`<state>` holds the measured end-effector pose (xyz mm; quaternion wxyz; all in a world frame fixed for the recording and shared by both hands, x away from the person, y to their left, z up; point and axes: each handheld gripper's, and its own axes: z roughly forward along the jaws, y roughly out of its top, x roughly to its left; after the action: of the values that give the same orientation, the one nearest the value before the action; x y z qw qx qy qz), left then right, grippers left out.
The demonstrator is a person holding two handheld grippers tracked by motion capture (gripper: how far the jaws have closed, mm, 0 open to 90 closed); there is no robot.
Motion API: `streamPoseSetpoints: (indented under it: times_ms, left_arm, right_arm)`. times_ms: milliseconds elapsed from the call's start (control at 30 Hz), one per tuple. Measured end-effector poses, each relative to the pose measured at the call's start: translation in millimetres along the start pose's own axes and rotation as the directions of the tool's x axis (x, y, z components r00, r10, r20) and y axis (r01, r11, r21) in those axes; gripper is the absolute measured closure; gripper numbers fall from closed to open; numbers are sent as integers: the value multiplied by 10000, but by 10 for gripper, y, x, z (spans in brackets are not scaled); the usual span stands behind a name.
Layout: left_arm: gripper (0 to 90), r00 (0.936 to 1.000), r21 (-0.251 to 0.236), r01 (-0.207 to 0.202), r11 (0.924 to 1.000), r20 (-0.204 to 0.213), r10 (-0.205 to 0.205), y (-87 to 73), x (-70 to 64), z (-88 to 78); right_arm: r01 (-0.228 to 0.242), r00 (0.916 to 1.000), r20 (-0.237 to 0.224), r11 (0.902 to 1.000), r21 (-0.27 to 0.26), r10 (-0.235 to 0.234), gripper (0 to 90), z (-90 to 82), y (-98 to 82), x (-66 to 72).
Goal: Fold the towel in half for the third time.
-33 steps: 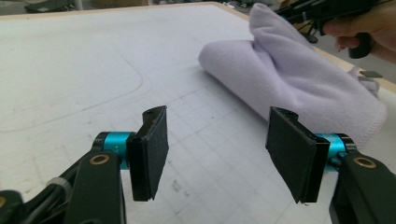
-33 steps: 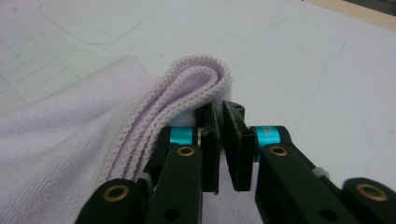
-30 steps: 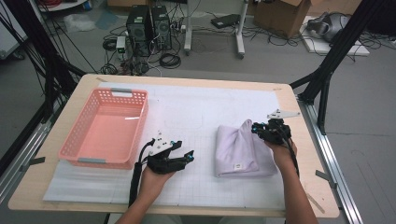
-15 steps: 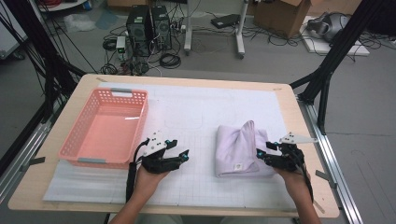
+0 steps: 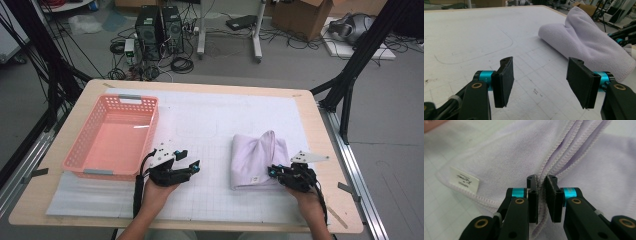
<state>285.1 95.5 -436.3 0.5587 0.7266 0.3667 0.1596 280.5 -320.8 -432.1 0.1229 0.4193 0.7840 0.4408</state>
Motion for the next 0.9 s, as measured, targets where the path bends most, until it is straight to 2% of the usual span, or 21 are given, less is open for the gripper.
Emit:
streamPoseSetpoints:
  times_ms: [67, 100, 167, 267, 333, 400, 433, 500, 567, 633, 733, 833, 900]
  left_arm:
    - [389, 10000, 1, 5, 10000, 7, -5, -4, 5, -2]
    - [389, 10000, 0, 13, 10000, -4, -13, -5, 9, -3]
    - [389, 10000, -48, 77, 10000, 15, -77, -5, 14, -3]
    - [389, 10000, -23, 67, 10000, 0, -67, -7, 18, -4]
    - [389, 10000, -22, 90, 10000, 28, -90, -10, 16, 2]
    - [389, 10000, -18, 76, 10000, 26, -76, -10, 15, 5]
    - [389, 10000, -27, 79, 10000, 2, -79, -11, 15, 5]
    - [389, 9999, -42, 112, 9999, 28, -112, -10, 15, 3]
    - [389, 10000, -43, 67, 10000, -18, -67, -9, 21, -2]
    - [389, 9999, -51, 120, 9999, -52, -120, -10, 26, -1]
    - [389, 9999, -53, 131, 9999, -108, -132, -11, 27, -4]
    - [395, 9997, -166, 247, 9996, -85, -248, -7, 28, -15]
    - [391, 9997, -148, 238, 9996, -99, -239, -7, 29, -14]
  right_arm:
    - [-153, 9998, 121, 9994, -305, 156, 813, -118, 13, -18]
    - [-102, 9996, 277, 9995, -296, 110, 813, -182, 18, -19]
    - [-99, 9979, 635, 9999, -102, 105, 813, -295, 8, -22]
    - [-415, 9919, 1208, 9990, 155, 393, 806, -411, -26, -74]
    - [-712, 9888, 1355, 9957, 593, 626, 768, -400, -70, -126]
    - [-608, 9876, 1499, 9944, 866, 474, 743, -380, -101, -141]
    - [-579, 9872, 1530, 9953, 773, 456, 709, -389, -91, -131]
    - [-463, 9843, 1714, 9986, 255, 412, 630, -430, -46, -100]
    - [-126, 9818, 1889, 9992, -371, 194, 607, -466, -5, -74]
    - [408, 9837, 1774, 9969, -680, -282, 676, -436, 30, -48]
    - [1042, 9866, 1306, 9935, -464, -974, 781, -260, 71, -13]
    - [1151, 9806, 1585, 9933, 88, -1150, 783, -76, 63, -14]
    - [1088, 9717, 2024, 9913, 742, -1218, 798, -26, 7, -62]
